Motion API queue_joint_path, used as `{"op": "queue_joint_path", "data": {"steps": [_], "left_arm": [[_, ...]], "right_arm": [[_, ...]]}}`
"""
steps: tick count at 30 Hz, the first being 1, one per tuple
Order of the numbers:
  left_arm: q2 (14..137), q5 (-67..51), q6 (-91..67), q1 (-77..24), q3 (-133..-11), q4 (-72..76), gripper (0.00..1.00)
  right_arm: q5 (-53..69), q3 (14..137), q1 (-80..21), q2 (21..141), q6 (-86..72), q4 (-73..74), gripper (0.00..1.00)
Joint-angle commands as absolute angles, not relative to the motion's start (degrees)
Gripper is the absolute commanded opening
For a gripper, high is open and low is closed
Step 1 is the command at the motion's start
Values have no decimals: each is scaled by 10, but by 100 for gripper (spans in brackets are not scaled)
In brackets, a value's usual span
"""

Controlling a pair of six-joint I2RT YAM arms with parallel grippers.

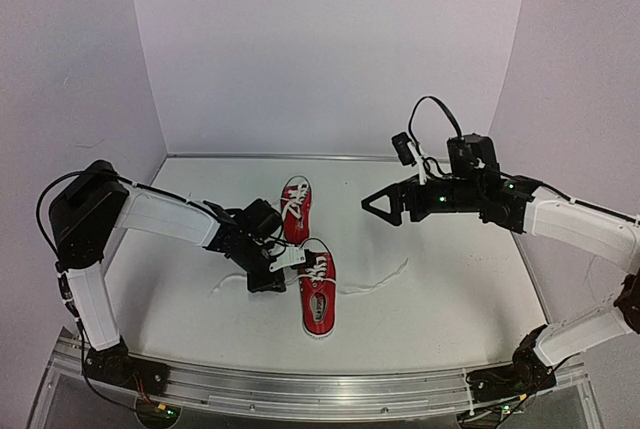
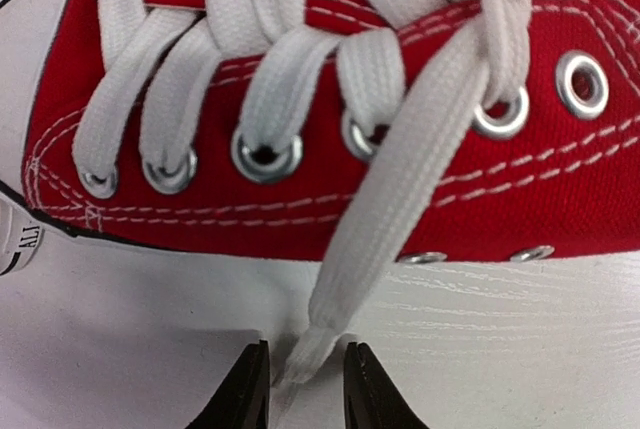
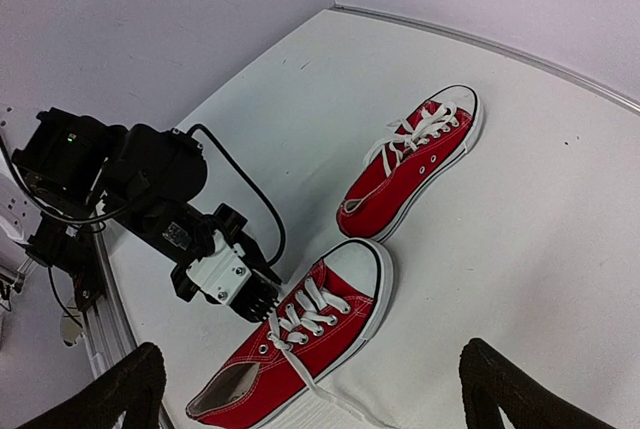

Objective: Tie the shoes

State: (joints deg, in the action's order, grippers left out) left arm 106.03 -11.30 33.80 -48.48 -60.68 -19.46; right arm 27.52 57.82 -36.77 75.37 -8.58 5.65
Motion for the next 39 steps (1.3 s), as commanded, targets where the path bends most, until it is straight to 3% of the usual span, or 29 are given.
{"op": "queue_joint_path", "data": {"steps": [1, 7, 10, 20, 27, 39], "left_arm": [[1074, -124, 353, -479, -632, -205, 21], [1059, -141, 349, -479, -631, -204, 0], [1000, -170, 326, -479, -599, -149, 0], [919, -236, 251, -489, -539, 13, 0], [931, -236, 203, -502, -513, 140, 0], [947, -231, 207, -518, -523, 144, 0]], "right_arm": [[279, 577, -367, 753, -83, 45, 98], [287, 581, -367, 763, -89, 45, 98], [295, 582, -367, 775, -95, 45, 95], [376, 571, -367, 843, -134, 12, 65], [439, 533, -373, 868, -200, -82, 55], [421, 556, -449, 948, -232, -122, 43]]}}
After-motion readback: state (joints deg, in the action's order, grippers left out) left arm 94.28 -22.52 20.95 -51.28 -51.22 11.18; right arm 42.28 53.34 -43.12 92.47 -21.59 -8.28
